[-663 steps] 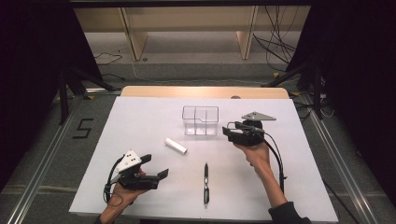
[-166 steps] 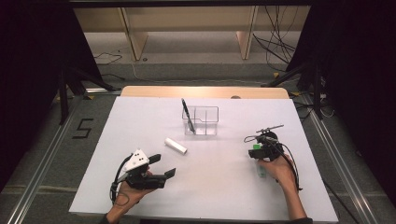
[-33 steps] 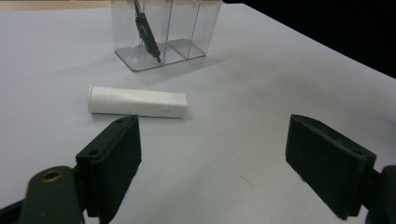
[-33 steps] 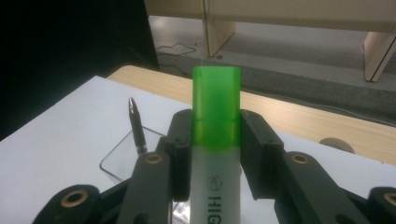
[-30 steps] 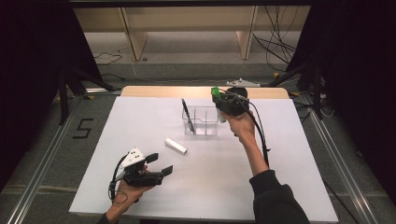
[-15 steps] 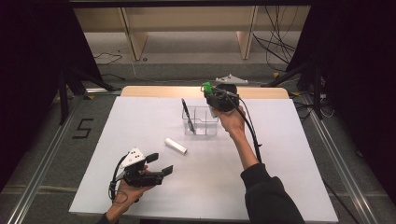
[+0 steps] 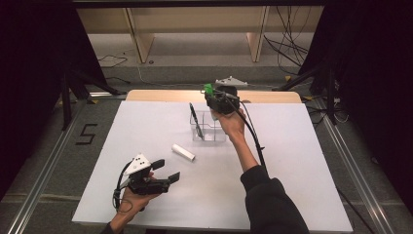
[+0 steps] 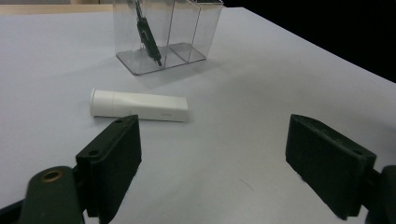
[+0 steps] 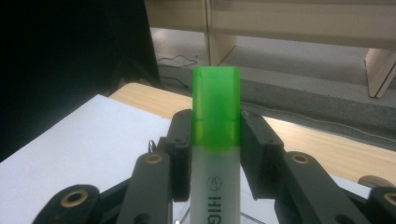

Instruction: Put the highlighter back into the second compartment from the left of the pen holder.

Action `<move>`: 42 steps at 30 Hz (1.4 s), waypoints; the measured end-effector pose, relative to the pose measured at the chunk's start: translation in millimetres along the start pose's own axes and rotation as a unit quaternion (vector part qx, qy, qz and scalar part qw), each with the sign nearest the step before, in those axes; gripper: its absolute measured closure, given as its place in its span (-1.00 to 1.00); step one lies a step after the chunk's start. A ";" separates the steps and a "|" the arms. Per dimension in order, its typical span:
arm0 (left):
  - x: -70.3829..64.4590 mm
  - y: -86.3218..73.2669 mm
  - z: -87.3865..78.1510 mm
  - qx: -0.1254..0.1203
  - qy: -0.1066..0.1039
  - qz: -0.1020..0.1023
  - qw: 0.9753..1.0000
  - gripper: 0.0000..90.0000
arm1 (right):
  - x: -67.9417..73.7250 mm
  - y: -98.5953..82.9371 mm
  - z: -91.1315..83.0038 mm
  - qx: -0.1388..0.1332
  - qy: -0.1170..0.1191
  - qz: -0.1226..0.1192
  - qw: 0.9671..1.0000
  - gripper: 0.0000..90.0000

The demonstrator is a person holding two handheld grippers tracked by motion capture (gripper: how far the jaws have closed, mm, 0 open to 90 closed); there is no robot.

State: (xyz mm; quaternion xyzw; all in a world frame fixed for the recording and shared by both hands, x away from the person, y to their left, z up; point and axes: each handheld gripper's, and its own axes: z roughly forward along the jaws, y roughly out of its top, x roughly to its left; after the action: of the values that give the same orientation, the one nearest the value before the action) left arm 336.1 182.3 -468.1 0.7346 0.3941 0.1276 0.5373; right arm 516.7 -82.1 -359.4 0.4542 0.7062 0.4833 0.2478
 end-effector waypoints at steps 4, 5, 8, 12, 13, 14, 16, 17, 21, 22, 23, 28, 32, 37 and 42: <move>1.2 0.1 -0.8 0.000 0.001 0.003 1.000 -0.59 | 3.5 -2.7 6.9 0.002 -0.004 -0.001 1.000 0.50; 1.2 0.2 -0.8 -0.001 0.001 0.002 1.000 -0.60 | 3.8 -3.3 8.0 0.003 -0.004 0.000 1.000 0.50; 1.5 0.1 -0.7 -0.001 0.000 0.002 1.000 -0.60 | 4.6 -5.7 12.7 0.005 -0.007 0.001 1.000 0.50; 2.0 0.0 -0.9 -0.001 0.001 0.001 1.000 -0.60 | 5.7 -8.7 17.3 0.006 -0.010 0.005 1.000 0.50; 1.7 0.0 -1.0 -0.002 0.001 -0.002 1.000 -0.59 | 6.4 -9.4 18.4 0.006 -0.011 0.005 1.000 0.50; 1.7 0.1 -1.1 -0.002 0.001 -0.003 1.000 -0.60 | 7.0 -10.1 19.2 0.006 -0.011 0.003 1.000 0.50; 1.6 0.1 -1.1 -0.004 0.003 -0.003 1.000 -0.60 | 8.3 -11.2 20.9 0.005 -0.011 0.002 1.000 0.50; 1.6 0.2 -1.2 -0.004 0.003 -0.003 1.000 -0.61 | 8.9 -11.7 21.5 0.006 -0.010 0.003 1.000 0.50; 1.8 0.2 -1.6 -0.006 0.001 -0.005 1.000 -0.62 | 10.3 -14.2 24.4 0.008 -0.010 0.002 1.000 0.50; 1.8 0.2 -1.7 -0.005 0.001 -0.005 1.000 -0.62 | 10.5 -14.8 25.2 0.008 -0.011 0.002 1.000 0.50; 1.7 0.3 -1.8 -0.005 0.001 -0.004 1.000 -0.62 | 10.7 -15.4 25.8 0.009 -0.012 0.002 1.000 0.50; 1.1 0.3 -1.8 -0.010 -0.002 0.000 1.000 -0.63 | 12.0 -18.6 30.0 0.012 -0.013 0.002 1.000 0.50; 1.0 0.3 -2.0 -0.012 -0.003 0.000 1.000 -0.64 | 12.5 -20.8 32.6 0.016 -0.015 0.000 1.000 0.50; 0.7 0.5 -2.8 -0.017 -0.004 0.002 1.000 -0.65 | 13.2 -22.5 34.2 0.016 -0.019 0.003 1.000 0.50; 0.5 0.4 -3.0 -0.017 -0.003 0.002 1.000 -0.65 | 13.0 -25.1 35.5 0.019 -0.021 0.004 1.000 0.49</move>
State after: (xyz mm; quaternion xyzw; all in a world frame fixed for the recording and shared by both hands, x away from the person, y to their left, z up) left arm 334.9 184.6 -466.7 0.7264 0.3888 0.1329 0.5509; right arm 528.5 -57.4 -395.6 0.4716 0.7079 0.4616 0.2520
